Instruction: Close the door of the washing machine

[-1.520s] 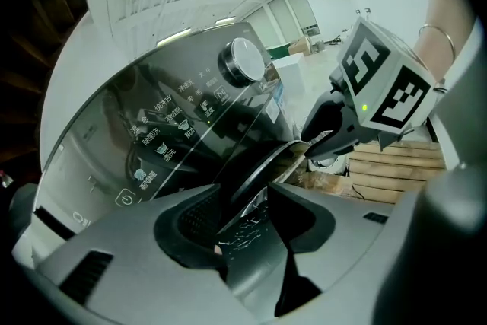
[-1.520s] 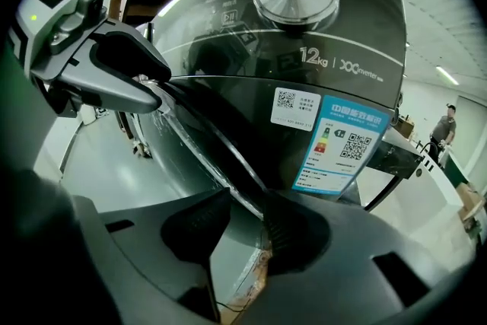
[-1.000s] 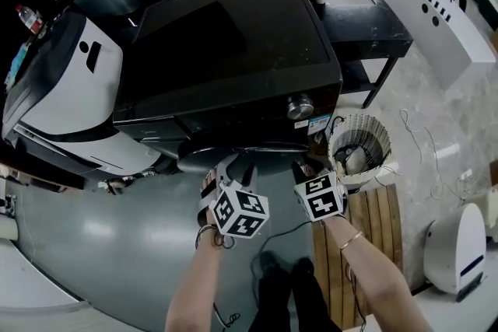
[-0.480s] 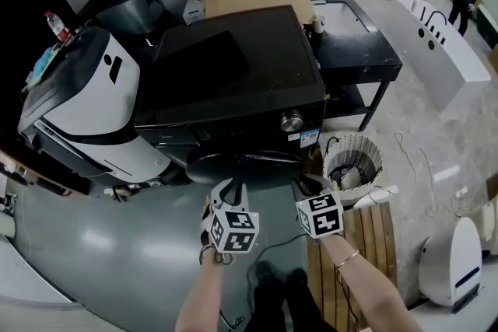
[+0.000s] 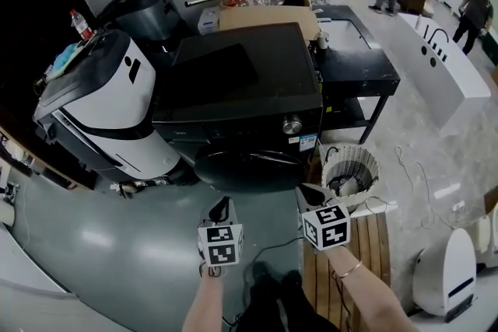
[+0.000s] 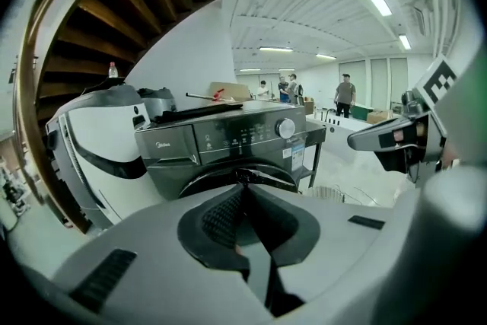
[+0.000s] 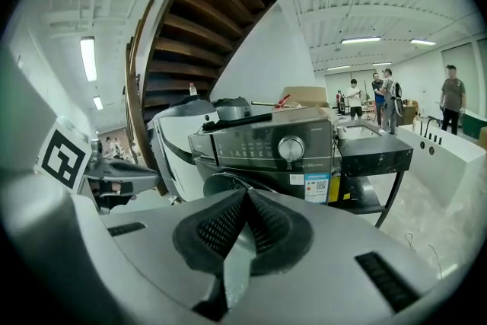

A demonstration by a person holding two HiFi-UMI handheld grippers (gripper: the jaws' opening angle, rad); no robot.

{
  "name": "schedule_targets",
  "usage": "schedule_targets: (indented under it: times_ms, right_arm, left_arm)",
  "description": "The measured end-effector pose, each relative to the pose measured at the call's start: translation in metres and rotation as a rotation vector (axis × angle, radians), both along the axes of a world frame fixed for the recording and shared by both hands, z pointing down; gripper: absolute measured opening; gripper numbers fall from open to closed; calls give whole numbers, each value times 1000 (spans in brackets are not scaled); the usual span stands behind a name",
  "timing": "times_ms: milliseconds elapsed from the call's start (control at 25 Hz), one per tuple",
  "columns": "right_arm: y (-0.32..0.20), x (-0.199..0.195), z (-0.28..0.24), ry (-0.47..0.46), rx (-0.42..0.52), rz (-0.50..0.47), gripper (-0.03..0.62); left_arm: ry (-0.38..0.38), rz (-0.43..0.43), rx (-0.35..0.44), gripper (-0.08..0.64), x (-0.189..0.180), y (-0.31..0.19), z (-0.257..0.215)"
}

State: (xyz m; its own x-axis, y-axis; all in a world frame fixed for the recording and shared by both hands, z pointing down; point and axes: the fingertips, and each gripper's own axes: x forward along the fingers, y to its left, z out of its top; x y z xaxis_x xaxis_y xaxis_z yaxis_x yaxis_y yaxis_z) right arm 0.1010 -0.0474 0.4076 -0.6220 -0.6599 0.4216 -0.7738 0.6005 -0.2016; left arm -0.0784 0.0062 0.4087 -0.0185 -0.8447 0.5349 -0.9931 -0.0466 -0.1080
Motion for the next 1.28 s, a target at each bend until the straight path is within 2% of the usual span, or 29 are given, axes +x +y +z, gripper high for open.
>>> schedule_targets:
  times_ms: [320,760,1280]
  right_arm:
    - [42,9,-43,-44,27,-38,6]
    - [64,18,-79,-86,69,-62,6]
    - [78,38,-82,-110,42,-44,6]
  left_arm:
    - [84,-74,53,32,-11,48,-36]
    - [113,-86,94,32,-3,80,-61]
    - [130,-64,118,32,13,87,-75]
